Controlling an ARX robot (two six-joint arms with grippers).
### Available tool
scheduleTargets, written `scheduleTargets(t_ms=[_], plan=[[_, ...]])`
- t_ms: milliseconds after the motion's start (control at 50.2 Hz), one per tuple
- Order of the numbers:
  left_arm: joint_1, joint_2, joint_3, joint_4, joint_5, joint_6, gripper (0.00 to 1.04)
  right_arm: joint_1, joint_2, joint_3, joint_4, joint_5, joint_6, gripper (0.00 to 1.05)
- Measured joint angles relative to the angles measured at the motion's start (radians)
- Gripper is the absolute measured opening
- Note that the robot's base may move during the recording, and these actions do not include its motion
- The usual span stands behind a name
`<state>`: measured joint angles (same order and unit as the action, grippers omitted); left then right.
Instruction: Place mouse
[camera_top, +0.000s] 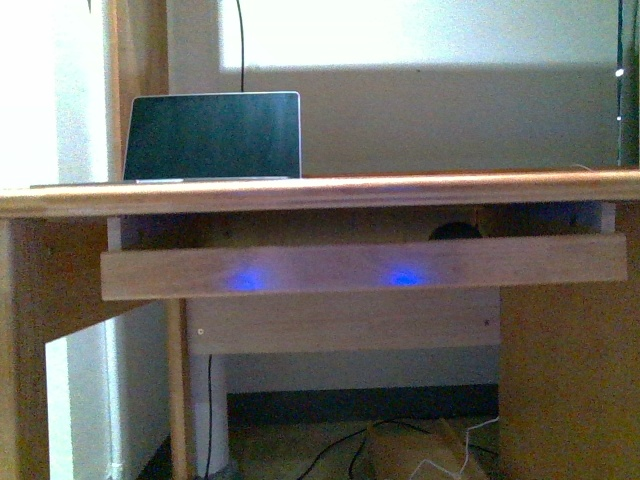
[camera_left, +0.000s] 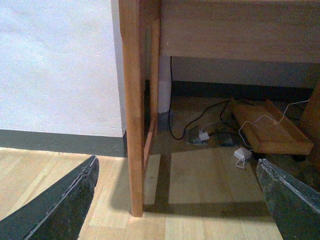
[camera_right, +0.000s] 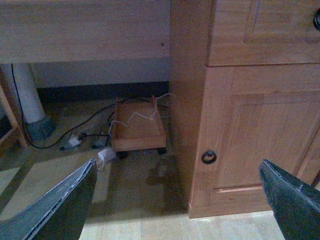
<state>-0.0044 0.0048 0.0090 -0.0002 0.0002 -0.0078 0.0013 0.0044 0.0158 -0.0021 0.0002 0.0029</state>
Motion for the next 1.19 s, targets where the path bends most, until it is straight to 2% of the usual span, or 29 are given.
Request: scheduleTargets(t_ms=[776, 796, 876, 916, 1015, 1155, 1194], plan=[[0.0, 0.0, 0.0, 0.0, 0.0, 0.0, 0.97, 0.0, -0.001, 0.0, 0.0, 0.0, 0.0, 0.97], [0.001, 0.0, 0.0, -0.001, 0.003, -0.002, 0.97, 0.0, -0.001, 0.0, 0.0, 0.0, 0.0, 0.97], [0.013, 0.071, 0.051, -0.134, 0.119, -0.062, 0.97, 0.0, -0.001, 0.0, 0.0, 0.0, 0.0, 0.97], [0.012, 0.109, 0.055, -0.142, 0.137, -0.066, 0.97, 0.0, -0.001, 0.0, 0.0, -0.002, 0.0, 0.97], [0.046, 0.259, 0.055, -0.029, 0.166, -0.032, 0.97, 0.0, -0.001, 0.0, 0.0, 0.0, 0.0, 0.97], [0.138, 0.617, 0.063, 0.323, 0.178, 0.149, 0.97, 0.0, -0.001, 0.0, 0.0, 0.0, 0.0, 0.97], [0.163, 0.772, 0.082, 0.467, 0.187, 0.254, 0.97, 0.0, -0.001, 0.0, 0.0, 0.0, 0.0, 0.97]])
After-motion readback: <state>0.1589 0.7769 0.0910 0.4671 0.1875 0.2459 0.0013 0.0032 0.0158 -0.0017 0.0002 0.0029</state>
